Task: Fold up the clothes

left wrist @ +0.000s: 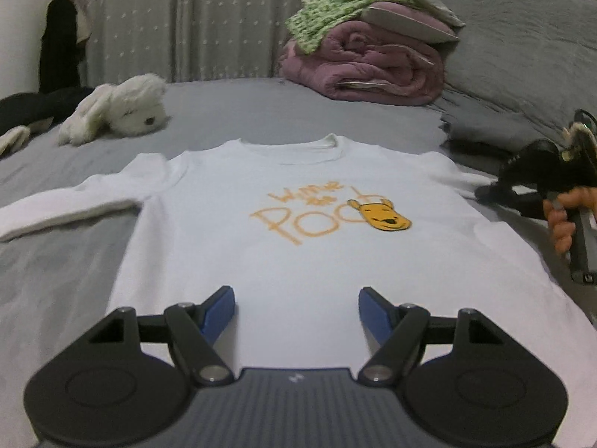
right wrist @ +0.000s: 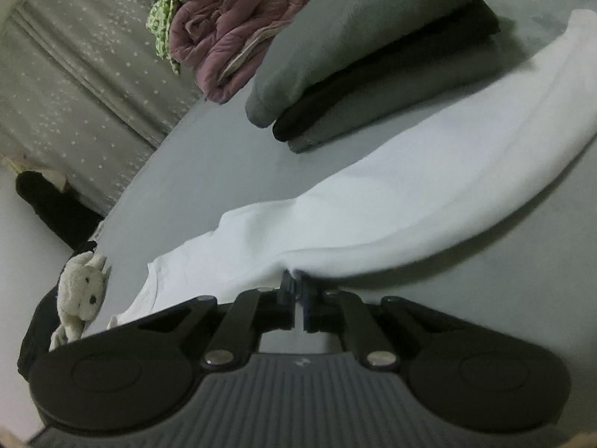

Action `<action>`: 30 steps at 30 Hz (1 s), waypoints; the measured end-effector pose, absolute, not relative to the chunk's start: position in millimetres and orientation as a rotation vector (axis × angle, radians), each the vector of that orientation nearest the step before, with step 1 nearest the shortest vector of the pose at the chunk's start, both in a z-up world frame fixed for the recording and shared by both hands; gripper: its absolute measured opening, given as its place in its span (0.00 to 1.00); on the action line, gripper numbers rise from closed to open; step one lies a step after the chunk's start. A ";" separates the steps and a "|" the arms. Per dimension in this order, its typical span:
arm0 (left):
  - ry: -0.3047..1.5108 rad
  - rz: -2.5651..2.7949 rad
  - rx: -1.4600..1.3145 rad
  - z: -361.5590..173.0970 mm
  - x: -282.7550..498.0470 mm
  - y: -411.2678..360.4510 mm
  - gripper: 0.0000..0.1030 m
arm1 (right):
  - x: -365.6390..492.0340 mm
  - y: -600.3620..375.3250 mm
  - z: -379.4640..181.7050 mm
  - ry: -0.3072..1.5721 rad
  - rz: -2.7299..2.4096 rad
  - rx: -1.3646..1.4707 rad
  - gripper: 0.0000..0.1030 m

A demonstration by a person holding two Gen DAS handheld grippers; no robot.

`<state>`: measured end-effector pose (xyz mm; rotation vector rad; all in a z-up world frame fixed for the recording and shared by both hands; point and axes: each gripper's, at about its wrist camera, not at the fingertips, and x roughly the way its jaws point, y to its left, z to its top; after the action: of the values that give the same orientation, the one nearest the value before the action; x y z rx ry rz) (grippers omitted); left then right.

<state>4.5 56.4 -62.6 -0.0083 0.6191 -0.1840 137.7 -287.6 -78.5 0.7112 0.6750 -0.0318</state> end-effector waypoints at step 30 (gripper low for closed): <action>0.745 -0.035 -0.278 -60.3 -34.7 157.3 0.04 | 36.4 -272.8 -71.9 0.886 0.369 0.702 0.07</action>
<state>-34.7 157.3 -60.3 -0.2780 0.7446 -0.0346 36.4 -272.8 -71.9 0.7018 0.8863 0.3687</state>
